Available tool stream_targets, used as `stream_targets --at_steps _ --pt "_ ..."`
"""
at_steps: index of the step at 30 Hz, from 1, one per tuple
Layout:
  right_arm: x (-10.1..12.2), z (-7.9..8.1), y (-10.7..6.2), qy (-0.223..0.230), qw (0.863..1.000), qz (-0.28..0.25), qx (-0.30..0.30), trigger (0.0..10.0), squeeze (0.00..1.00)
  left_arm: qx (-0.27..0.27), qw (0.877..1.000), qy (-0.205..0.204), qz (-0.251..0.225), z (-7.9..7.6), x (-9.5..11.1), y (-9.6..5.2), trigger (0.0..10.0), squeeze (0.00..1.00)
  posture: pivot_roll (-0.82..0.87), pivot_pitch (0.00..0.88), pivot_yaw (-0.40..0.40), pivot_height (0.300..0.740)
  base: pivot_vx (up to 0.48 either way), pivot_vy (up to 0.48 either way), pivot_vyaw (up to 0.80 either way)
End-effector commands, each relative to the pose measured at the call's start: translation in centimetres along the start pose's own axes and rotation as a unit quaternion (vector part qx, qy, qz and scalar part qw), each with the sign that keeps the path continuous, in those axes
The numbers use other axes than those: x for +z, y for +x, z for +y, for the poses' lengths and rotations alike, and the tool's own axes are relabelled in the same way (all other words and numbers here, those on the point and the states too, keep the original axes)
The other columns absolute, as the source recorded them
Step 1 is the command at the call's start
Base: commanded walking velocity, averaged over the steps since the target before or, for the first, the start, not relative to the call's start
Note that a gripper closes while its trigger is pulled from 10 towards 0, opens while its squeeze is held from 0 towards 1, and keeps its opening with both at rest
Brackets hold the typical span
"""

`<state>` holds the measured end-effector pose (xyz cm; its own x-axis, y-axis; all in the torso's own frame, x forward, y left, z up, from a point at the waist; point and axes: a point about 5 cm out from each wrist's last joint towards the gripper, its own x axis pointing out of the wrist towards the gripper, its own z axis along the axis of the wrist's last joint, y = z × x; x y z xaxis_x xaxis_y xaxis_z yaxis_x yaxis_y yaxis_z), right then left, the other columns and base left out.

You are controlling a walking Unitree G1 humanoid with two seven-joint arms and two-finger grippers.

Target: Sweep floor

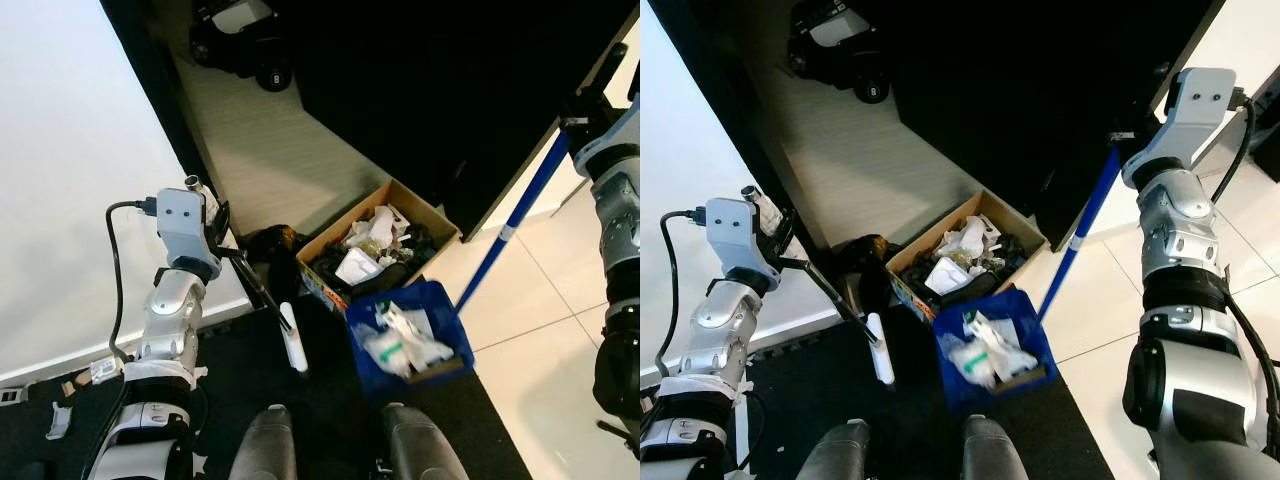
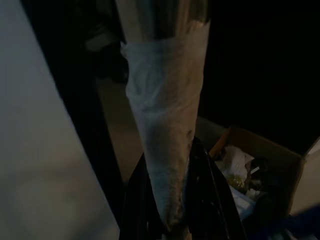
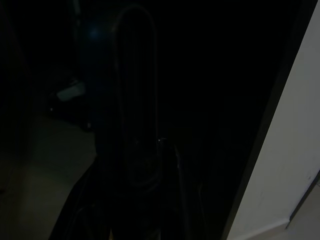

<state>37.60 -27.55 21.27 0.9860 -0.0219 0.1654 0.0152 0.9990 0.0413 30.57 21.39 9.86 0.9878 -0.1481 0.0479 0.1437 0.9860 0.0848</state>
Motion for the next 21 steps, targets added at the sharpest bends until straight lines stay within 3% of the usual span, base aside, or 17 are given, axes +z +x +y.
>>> stream_targets --at_steps 1,10,21 --pt "1.6 -0.5 0.4 0.014 0.999 -0.035 -0.014 10.0 0.0 -0.012 0.999 0.026 -0.029 0.3 1.5 0.3 10.0 0.0 -0.01 0.061 -0.057 0.74 0.0 0.0 0.0" --pt "2.1 0.6 1.6 0.022 0.999 -0.04 -0.019 10.0 0.0 -0.018 0.998 0.042 -0.038 0.6 2.2 -0.1 10.0 0.0 0.0 0.061 -0.073 0.74 0.0 0.0 0.0" --pt "1.3 1.7 1.9 0.015 0.998 -0.045 -0.029 10.0 0.0 -0.02 0.998 0.045 -0.043 0.7 2.7 0.1 10.0 0.0 0.02 0.052 -0.046 0.74 0.0 0.0 0.0"
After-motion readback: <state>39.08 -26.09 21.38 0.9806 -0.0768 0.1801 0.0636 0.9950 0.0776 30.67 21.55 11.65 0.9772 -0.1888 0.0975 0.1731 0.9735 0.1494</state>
